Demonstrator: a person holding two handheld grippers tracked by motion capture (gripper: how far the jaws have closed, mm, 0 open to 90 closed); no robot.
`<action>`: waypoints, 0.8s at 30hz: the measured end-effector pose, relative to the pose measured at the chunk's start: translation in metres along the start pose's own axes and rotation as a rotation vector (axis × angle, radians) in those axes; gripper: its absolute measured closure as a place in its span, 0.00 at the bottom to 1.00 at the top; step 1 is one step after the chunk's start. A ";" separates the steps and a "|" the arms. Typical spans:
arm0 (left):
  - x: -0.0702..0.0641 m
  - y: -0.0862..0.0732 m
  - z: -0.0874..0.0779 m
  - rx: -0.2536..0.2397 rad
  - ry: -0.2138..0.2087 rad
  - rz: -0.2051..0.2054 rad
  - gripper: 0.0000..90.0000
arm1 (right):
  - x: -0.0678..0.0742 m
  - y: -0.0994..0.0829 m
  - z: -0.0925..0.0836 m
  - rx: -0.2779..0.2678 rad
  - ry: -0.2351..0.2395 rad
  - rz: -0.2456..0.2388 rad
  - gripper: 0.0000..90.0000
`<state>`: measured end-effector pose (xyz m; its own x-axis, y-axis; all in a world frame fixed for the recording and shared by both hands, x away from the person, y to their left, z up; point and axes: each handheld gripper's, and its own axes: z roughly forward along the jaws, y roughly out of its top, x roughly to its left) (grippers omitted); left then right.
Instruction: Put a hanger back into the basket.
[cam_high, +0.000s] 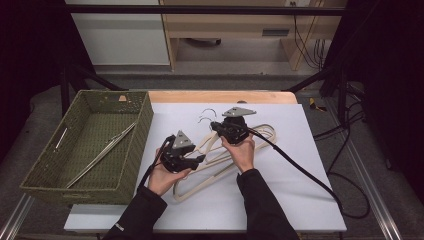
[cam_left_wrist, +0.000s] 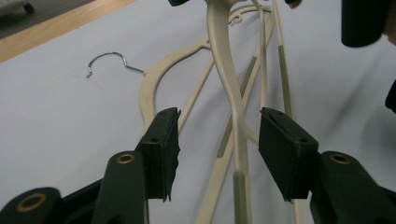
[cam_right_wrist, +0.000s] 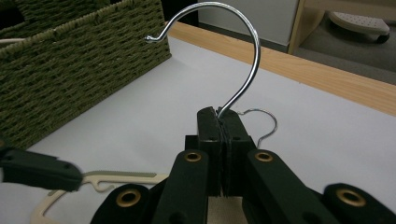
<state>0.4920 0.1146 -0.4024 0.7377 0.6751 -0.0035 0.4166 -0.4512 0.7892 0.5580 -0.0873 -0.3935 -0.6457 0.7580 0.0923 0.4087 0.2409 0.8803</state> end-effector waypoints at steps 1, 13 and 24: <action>0.000 0.000 0.000 0.000 0.000 0.000 0.52 | 0.000 0.000 0.000 0.000 0.000 0.000 0.99; 0.001 0.020 0.031 0.016 -0.108 -0.084 0.85 | 0.008 -0.001 -0.016 -0.037 0.040 -0.036 0.99; -0.009 0.021 0.010 -0.034 -0.129 -0.104 0.96 | 0.014 0.001 -0.047 -0.082 0.096 -0.057 0.97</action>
<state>0.4993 0.0940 -0.3919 0.7549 0.6352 -0.1633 0.4776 -0.3618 0.8007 0.5187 -0.1048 -0.3695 -0.7267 0.6821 0.0817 0.3177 0.2283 0.9203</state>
